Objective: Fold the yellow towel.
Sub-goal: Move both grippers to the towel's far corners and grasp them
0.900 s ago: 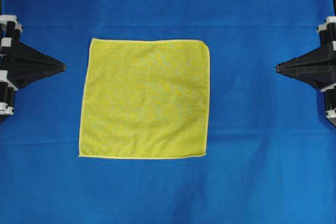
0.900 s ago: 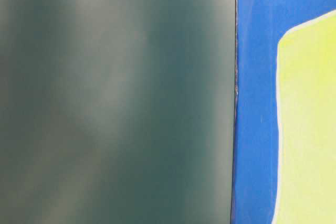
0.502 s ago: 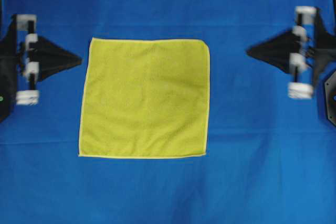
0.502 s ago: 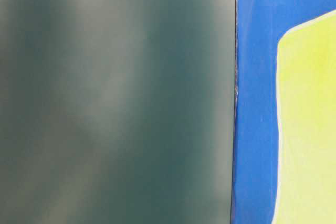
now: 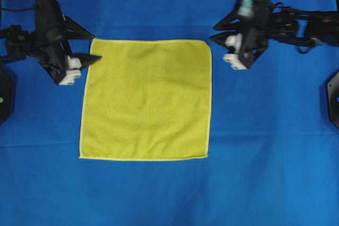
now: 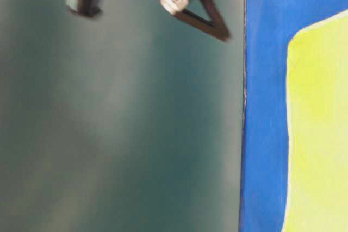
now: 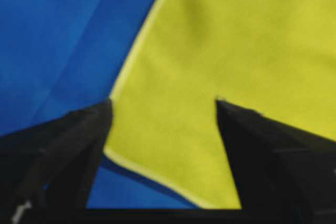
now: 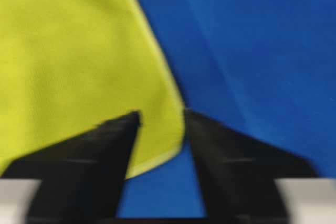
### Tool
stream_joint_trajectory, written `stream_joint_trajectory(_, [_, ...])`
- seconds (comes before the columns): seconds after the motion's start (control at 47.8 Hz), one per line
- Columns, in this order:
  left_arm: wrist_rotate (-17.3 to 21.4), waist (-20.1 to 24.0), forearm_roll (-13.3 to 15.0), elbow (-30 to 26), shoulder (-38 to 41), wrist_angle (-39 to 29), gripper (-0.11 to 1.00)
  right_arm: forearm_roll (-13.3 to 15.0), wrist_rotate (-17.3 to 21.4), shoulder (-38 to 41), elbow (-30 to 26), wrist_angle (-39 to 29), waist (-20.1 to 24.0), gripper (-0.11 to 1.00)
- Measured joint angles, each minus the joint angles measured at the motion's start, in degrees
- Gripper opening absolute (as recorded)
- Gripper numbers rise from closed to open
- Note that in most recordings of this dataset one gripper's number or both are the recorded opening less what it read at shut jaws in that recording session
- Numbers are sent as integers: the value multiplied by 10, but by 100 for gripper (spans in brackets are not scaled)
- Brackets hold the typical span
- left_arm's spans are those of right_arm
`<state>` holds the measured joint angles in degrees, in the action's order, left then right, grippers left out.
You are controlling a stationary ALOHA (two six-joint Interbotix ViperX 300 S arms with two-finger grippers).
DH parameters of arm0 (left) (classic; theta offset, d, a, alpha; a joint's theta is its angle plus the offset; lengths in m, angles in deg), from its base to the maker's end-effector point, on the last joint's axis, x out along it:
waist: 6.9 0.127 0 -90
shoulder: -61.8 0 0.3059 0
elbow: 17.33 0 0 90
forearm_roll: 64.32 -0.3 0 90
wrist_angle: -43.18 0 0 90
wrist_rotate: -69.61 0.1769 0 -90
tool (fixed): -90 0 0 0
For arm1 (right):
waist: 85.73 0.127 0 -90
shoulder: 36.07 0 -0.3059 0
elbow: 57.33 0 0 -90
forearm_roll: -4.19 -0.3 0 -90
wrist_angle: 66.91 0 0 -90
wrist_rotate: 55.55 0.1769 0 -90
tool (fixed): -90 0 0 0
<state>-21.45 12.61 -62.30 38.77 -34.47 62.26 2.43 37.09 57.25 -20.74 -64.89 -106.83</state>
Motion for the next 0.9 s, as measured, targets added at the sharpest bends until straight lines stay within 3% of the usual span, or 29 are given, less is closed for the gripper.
stream_joint_trajectory(0.335, [-2,45,0,-8,103,46,72,7,-3,131,-46,1,-9,57])
stream_joint_trajectory(0.649, [0,63,0,-19,159,52,68,7,0,170,-52,25,-26,54])
stream_joint_trajectory(0.732, [-1,65,0,-22,162,46,56,7,-3,171,-52,26,-27,41])
stream_joint_trajectory(0.837, [-4,66,0,-22,162,37,27,8,-4,171,-52,25,-26,11])
stream_joint_trajectory(0.9, [-4,66,0,-22,162,34,10,8,-4,171,-52,25,-25,3])
